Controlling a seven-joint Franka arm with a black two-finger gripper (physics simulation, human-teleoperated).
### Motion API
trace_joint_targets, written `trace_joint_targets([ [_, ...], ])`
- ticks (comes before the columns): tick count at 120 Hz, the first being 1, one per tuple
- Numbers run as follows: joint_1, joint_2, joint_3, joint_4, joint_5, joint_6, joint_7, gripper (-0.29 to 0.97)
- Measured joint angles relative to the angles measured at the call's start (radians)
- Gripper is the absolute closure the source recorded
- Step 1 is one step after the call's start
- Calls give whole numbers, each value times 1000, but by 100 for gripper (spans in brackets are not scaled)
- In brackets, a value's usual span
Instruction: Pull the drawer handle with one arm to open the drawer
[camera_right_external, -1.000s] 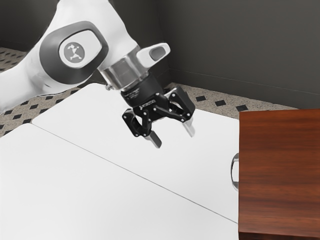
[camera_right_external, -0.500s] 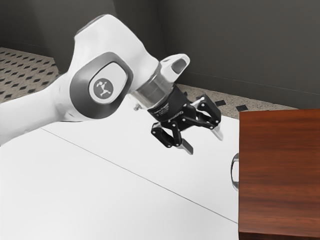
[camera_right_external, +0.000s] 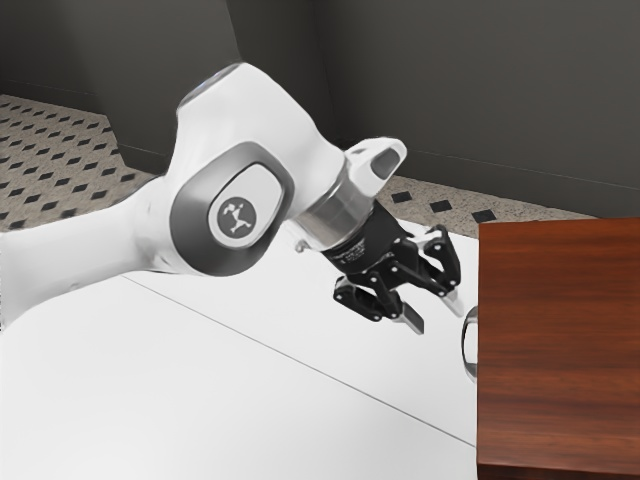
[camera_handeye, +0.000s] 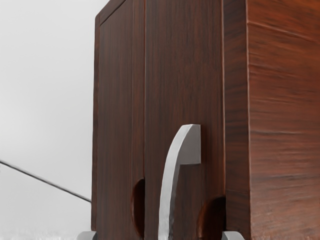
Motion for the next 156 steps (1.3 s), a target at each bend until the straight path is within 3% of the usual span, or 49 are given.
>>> trace_joint_targets([
  [82,5,34,-19,-15,-6,9,26,47],
  [156,0,36,2,-23,-31,10,40,67],
])
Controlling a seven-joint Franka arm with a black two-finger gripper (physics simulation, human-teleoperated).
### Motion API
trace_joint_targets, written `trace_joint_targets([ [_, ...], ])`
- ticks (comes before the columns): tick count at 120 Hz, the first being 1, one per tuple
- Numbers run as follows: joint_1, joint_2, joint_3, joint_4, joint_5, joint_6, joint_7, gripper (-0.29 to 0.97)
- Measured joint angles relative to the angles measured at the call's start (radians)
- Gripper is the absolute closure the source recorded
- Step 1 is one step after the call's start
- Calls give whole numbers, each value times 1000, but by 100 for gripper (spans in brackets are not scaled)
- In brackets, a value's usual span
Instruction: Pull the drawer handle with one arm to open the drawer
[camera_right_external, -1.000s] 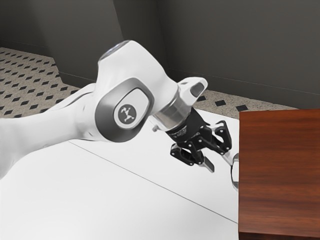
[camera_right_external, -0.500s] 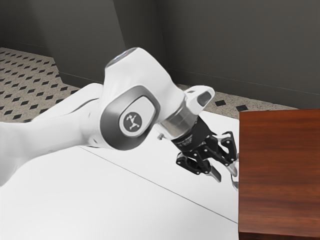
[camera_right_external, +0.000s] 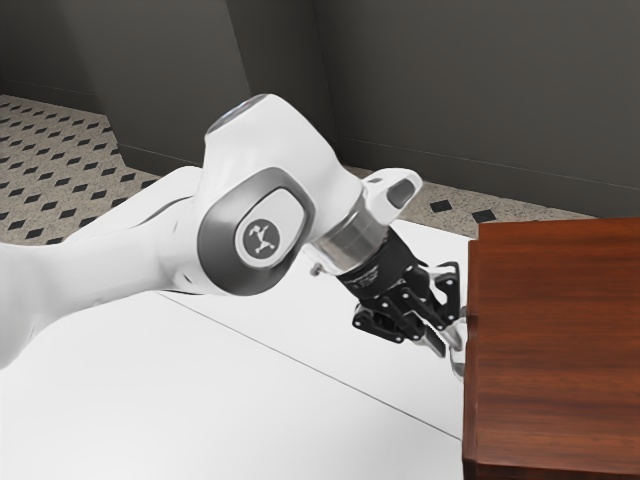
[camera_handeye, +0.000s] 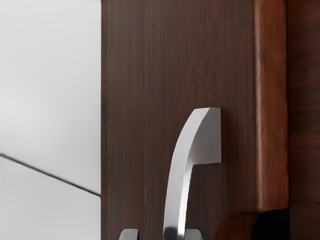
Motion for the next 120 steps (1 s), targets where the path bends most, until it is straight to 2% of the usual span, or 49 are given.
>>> trace_joint_targets([
  [50,20,-25,1,-36,2,-3,9,72],
  [76,-2,-48,36,-60,1,-4,16,73],
  [120,15,-103,52,-116,1,-6,26,73],
])
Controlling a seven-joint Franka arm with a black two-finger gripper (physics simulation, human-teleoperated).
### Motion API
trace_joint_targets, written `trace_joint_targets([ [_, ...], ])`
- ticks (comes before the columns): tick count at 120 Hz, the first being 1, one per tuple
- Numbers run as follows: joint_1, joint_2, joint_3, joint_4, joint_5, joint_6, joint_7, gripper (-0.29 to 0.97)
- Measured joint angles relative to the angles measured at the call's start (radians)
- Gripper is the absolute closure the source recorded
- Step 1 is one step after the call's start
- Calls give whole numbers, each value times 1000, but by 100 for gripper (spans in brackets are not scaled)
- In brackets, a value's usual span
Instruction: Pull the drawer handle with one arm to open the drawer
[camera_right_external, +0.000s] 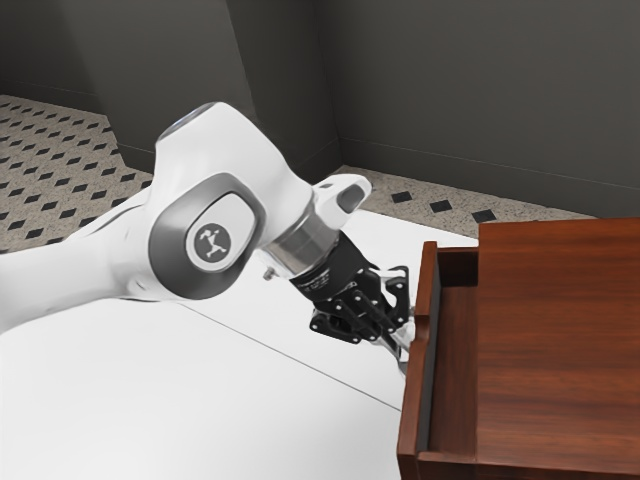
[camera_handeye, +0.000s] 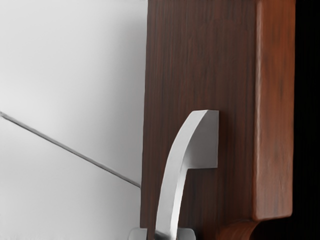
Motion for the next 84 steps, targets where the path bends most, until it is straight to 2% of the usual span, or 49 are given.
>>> trace_joint_targets([
  [84,5,-109,64,-105,12,-9,10,74],
])
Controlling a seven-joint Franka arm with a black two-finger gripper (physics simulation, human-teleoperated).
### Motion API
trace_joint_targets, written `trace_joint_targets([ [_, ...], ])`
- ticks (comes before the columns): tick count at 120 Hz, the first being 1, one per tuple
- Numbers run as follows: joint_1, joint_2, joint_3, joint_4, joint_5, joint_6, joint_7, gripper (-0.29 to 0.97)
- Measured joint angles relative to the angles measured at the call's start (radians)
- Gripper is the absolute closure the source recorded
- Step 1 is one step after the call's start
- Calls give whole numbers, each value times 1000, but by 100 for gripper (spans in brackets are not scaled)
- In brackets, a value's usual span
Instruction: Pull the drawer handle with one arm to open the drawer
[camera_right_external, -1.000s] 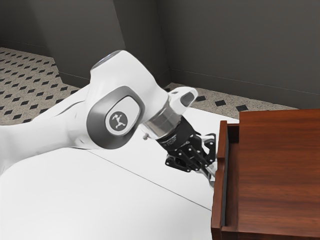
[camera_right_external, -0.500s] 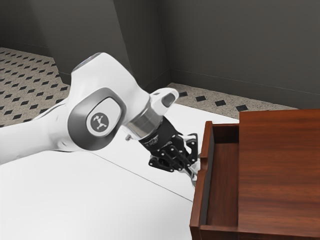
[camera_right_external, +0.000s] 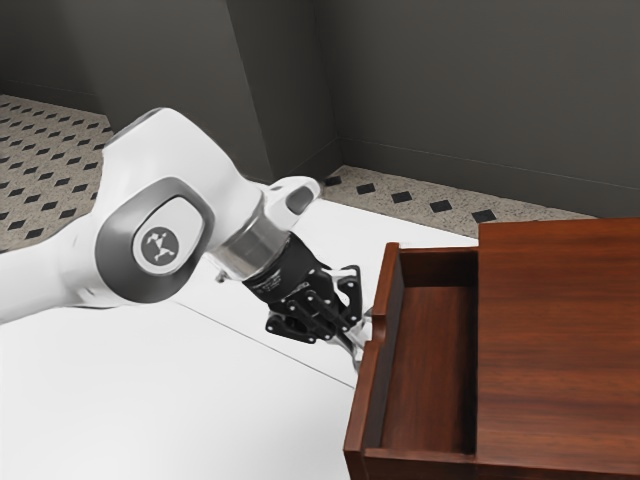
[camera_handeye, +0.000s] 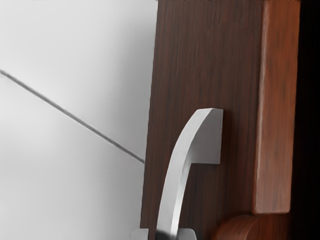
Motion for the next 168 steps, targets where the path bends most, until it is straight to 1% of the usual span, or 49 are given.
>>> trace_joint_targets([
  [30,-1,-14,18,-26,3,-1,4,73],
  [72,2,-65,28,-69,8,-2,6,74],
  [122,6,-69,59,-73,26,-2,8,74],
  [168,8,-113,76,-103,40,-5,8,75],
])
